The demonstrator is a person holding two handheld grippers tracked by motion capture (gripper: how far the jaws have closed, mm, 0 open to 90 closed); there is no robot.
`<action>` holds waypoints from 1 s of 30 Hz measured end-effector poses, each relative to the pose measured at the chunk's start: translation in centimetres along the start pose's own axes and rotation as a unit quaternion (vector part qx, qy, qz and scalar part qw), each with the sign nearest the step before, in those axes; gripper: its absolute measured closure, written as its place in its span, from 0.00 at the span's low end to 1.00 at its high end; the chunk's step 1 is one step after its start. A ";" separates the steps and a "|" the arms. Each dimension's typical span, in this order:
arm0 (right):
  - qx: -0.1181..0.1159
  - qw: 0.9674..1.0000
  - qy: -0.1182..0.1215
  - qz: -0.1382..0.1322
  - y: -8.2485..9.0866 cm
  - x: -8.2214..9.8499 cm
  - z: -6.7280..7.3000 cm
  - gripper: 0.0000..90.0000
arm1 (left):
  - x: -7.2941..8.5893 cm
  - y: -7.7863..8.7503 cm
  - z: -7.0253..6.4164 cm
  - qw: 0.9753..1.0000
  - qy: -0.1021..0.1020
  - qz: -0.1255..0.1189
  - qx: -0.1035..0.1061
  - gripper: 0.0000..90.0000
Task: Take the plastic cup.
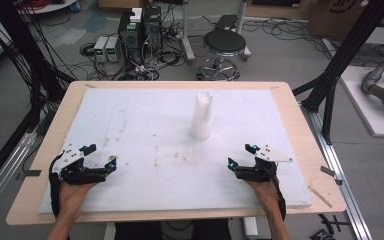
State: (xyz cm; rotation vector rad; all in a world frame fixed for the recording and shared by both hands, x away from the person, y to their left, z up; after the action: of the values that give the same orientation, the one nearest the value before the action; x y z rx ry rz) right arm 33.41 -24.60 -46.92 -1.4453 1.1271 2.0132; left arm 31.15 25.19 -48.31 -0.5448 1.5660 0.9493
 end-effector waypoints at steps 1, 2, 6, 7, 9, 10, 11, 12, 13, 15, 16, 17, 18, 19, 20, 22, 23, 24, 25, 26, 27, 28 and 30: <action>0.000 1.000 0.000 0.000 0.0 0.0 0.0 0.16 | 0.0 0.0 0.0 1.000 0.002 -0.001 0.000 0.02; 0.000 1.000 0.002 0.000 0.0 0.0 0.0 0.16 | 0.0 0.0 0.0 1.000 0.002 -0.001 0.000 0.02; -0.003 1.000 0.000 0.001 0.0 0.0 0.0 0.16 | 0.0 0.1 0.0 1.000 0.001 -0.004 0.000 0.02; -0.004 1.000 0.000 0.001 0.0 0.0 0.0 0.16 | 0.0 0.1 -0.1 1.000 0.000 -0.005 0.001 0.02; -0.008 1.000 -0.001 -0.002 0.0 0.0 -0.1 0.16 | 0.0 0.1 -0.1 1.000 -0.001 -0.005 -0.001 0.02; -0.009 1.000 -0.004 -0.001 0.0 0.0 -0.1 0.16 | 0.0 0.0 -0.1 1.000 0.000 -0.005 -0.001 0.02; -0.010 1.000 -0.005 0.000 0.0 0.0 -0.1 0.16 | 0.0 0.0 0.0 1.000 -0.001 -0.002 0.000 0.02; -0.012 1.000 -0.005 0.001 0.0 0.0 -0.1 0.16 | 0.0 0.0 0.0 1.000 -0.002 -0.001 0.000 0.02; -0.017 1.000 -0.001 0.005 0.0 0.0 -0.1 0.16 | 0.0 0.0 -0.1 1.000 -0.002 -0.002 0.001 0.02; -0.017 1.000 -0.001 0.008 -0.1 0.0 0.0 0.16 | 0.0 0.0 -0.1 1.000 -0.002 -0.001 0.001 0.02; -0.019 1.000 0.003 0.014 -0.2 0.0 0.0 0.16 | 0.0 0.0 -0.1 1.000 -0.006 0.000 0.002 0.02; -0.019 1.000 0.003 0.014 -0.2 0.0 0.0 0.16 | 0.0 0.0 -0.1 1.000 -0.007 0.000 0.001 0.02; -0.024 1.000 0.002 0.017 -0.2 -0.1 0.0 0.16 | 0.0 0.0 -0.2 1.000 -0.007 0.000 0.001 0.02; -0.024 1.000 0.002 0.017 -0.2 -0.1 0.0 0.16 | 0.0 0.0 -0.2 1.000 -0.008 0.001 0.001 0.02; -0.027 0.999 0.000 0.020 -0.3 -0.1 0.0 0.16 | 0.0 0.0 -0.2 1.000 -0.008 0.000 0.000 0.02; -0.035 0.999 -0.004 0.026 -0.1 -0.6 -0.2 0.16 | 0.0 0.0 -0.1 1.000 -0.006 -0.001 0.001 0.02; -0.041 0.999 -0.011 0.026 0.0 -1.0 -0.3 0.16 | 0.0 0.0 -0.1 1.000 -0.003 -0.001 0.000 0.02; -0.041 0.999 -0.011 0.026 0.0 -1.0 -0.3 0.16 | 0.0 0.0 -0.1 1.000 -0.003 0.000 -0.001 0.02; -0.062 0.998 -0.015 0.025 0.4 -2.0 -0.3 0.16 | 0.0 -0.1 -0.1 1.000 -0.002 0.000 0.000 0.02; -0.067 0.997 -0.013 0.025 0.6 -2.6 -0.3 0.16 | 0.0 -0.1 -0.1 1.000 -0.004 0.003 0.002 0.02; -0.067 0.997 -0.013 0.025 0.6 -2.6 -0.3 0.16 | 0.0 -0.1 -0.1 1.000 -0.004 0.003 0.002 0.02; -0.073 0.997 -0.009 0.022 0.9 -3.9 -0.4 0.16 | 0.0 -0.1 -0.1 1.000 -0.003 0.002 0.002 0.02; -0.075 0.997 -0.008 0.022 1.1 -4.7 -0.4 0.16 | 0.0 -0.1 -0.1 1.000 -0.002 0.001 0.002 0.02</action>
State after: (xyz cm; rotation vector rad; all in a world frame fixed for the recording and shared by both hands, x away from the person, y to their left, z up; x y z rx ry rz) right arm 34.61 -25.03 -42.28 -1.4860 1.0278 2.1774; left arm 31.16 25.10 -48.33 -0.5380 1.5656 0.9477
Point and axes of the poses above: each handheld gripper's, and its own axes: y roughly backward along the jaws, x roughly out of its underside, z roughly to its left, the point moved 4 cm from there along -y, roughly forward along the jaws, and after that the axes turned 7 degrees about -y, right-handed, at the moved point
